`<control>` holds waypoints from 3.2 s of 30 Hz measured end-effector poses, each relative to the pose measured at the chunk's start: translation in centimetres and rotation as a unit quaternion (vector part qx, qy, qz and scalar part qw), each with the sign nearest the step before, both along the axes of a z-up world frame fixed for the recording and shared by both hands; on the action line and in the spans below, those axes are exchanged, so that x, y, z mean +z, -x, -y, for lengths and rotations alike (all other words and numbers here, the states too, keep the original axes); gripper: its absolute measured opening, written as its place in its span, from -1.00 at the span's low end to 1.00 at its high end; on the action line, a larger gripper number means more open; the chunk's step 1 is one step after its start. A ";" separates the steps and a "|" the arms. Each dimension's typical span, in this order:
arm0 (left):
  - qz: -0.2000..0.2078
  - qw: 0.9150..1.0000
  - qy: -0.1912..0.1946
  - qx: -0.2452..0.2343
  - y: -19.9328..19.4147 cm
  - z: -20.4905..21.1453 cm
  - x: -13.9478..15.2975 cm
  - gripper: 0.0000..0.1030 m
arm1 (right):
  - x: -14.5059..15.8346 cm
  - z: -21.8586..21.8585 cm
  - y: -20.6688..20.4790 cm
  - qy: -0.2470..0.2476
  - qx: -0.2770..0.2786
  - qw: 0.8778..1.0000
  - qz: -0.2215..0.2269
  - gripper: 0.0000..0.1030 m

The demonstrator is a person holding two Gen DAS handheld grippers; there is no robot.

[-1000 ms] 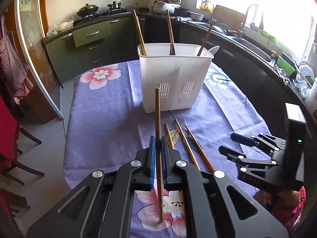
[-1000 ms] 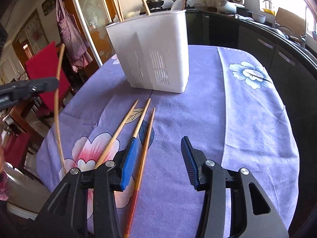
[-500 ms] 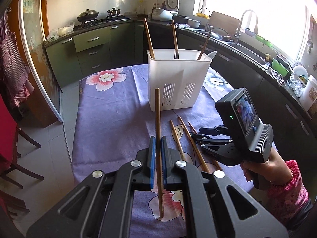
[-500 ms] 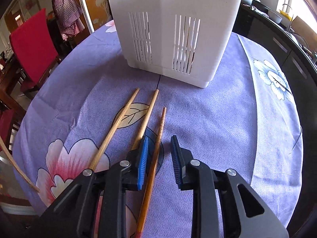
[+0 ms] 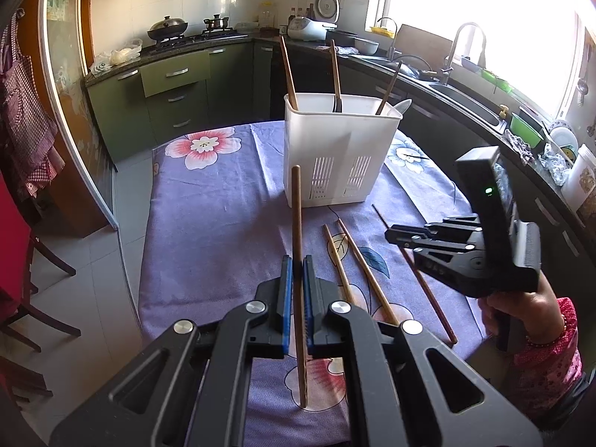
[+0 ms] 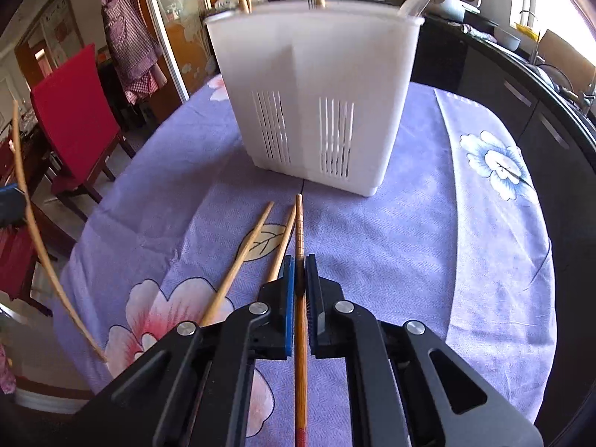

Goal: Organize utensils
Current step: 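Carry both chopsticks over the holder, lower them in and open both tools, then grasp the last chopstick with the left tool while the right tool grasps the other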

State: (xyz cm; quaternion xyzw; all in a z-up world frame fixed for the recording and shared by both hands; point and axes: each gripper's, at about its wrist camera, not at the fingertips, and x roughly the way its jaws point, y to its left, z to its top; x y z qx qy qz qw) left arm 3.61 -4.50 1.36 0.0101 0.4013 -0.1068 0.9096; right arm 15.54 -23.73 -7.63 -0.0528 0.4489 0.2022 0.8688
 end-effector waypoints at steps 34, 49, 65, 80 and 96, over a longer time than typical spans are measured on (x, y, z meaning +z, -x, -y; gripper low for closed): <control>0.056 0.998 -0.003 -0.021 1.0 1.6 7.3 -0.89 | 18.0 5.1 8.4 -0.107 0.014 0.979 0.172 -0.87; 0.164 0.986 0.006 -0.038 -7.0 5.2 18.8 -0.89 | 30.2 3.9 -1.4 -0.133 -0.029 0.958 0.254 -0.87; 0.117 0.993 -0.016 -0.010 -17.6 5.8 11.3 -0.90 | 18.7 2.0 -12.1 -0.106 -0.027 0.981 0.162 -0.87; 0.057 0.998 -0.029 -0.021 -14.5 5.8 8.4 -0.89 | 15.4 1.6 -9.2 -0.091 -0.019 0.983 0.160 -0.16; -0.194 0.980 -0.053 -0.005 -10.3 9.3 -10.1 -0.34 | 8.9 10.6 10.6 -0.100 -0.070 0.979 0.164 0.04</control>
